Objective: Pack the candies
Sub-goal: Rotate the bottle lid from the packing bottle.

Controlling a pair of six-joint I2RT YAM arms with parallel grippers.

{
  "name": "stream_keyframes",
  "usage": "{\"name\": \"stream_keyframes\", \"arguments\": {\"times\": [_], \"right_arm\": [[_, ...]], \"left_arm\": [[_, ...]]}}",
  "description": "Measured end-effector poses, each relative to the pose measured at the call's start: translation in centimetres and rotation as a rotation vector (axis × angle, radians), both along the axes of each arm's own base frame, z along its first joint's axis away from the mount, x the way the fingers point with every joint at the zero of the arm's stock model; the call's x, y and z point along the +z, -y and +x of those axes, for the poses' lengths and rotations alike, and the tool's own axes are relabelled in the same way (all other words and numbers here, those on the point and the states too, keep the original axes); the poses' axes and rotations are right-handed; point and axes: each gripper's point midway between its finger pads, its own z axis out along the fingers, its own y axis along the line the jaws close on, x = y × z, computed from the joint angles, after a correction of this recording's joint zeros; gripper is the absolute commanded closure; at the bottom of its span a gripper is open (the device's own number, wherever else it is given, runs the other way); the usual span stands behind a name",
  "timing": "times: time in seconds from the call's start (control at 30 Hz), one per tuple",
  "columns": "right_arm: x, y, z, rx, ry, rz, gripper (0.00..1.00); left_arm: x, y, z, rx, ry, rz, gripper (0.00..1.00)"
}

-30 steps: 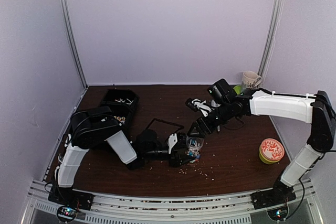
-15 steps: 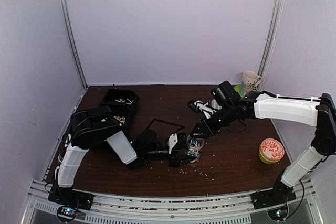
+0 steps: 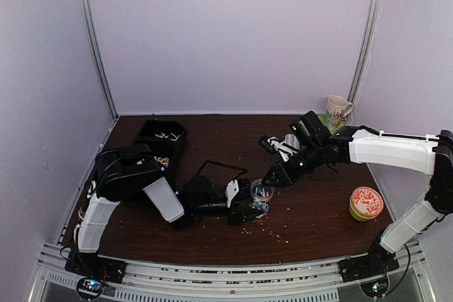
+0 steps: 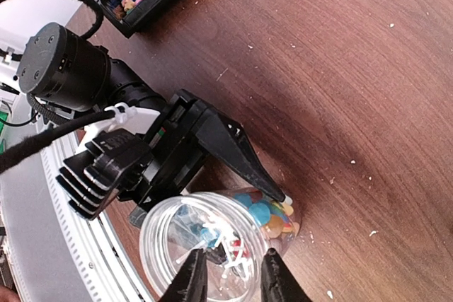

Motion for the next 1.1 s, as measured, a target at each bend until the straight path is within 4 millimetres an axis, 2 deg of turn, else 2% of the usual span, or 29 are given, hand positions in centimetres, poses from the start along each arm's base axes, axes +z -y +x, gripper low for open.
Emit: {"name": "stream_keyframes", "arguments": {"times": [0.3,0.53,0.63,0.83,0.93,1.1], "right_arm": [[0.0,0.7,-0.1,-0.031,-0.011,0.006,0.88],[0.1,1.3,-0.4,-0.044,-0.013,0.013,0.89],[0.1,1.5,-0.8,-0.043,-0.018,0.009,0.84],[-0.1,2.0,-1.6,-0.033,-0.049,-0.013,0.6],[1.1,1.6,-1.2,-0.024,-0.032,-0.002,0.58],[3.8,-0.5,1.2,-0.012,0.025,0.039,0.6]], "left_arm": [[0.0,-0.2,0.3,0.023,0.0,-0.003,0.45],[0.0,-0.3,0.4,0.035,0.002,-0.005,0.46],[0.0,-0.3,0.5,0.041,0.003,-0.005,0.46],[0.0,-0.5,0.8,0.047,0.003,-0.005,0.46],[0.0,-0.5,0.8,0.038,0.003,-0.006,0.46],[0.0,-0.4,0.6,0.018,0.001,-0.005,0.46]]}}
